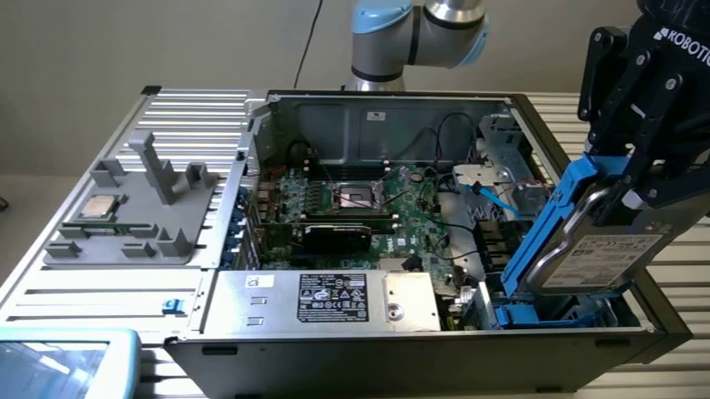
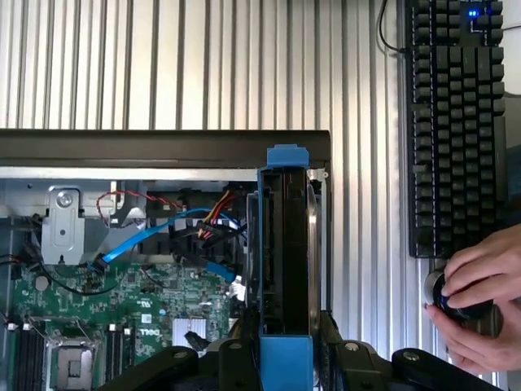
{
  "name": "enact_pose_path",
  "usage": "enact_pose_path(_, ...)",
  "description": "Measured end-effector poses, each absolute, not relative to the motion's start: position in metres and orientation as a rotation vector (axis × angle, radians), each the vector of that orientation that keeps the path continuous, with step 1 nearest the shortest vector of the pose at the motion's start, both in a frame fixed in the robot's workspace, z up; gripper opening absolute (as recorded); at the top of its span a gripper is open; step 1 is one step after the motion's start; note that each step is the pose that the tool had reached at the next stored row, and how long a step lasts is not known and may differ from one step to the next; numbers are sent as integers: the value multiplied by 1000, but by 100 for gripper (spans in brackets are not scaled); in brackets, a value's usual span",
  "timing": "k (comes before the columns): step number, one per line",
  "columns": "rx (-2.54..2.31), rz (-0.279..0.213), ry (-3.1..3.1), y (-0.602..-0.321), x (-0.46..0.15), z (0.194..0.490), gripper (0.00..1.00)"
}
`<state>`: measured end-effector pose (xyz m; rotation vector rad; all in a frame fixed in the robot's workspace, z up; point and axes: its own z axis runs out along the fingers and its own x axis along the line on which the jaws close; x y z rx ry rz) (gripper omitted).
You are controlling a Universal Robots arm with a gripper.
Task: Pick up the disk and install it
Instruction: 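Insert the disk into the insertion slot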
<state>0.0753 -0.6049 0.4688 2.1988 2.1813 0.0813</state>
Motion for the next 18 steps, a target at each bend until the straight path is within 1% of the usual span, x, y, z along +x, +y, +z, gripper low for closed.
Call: enact_pose_path(18,2199,81,2181,-600,73,457,37)
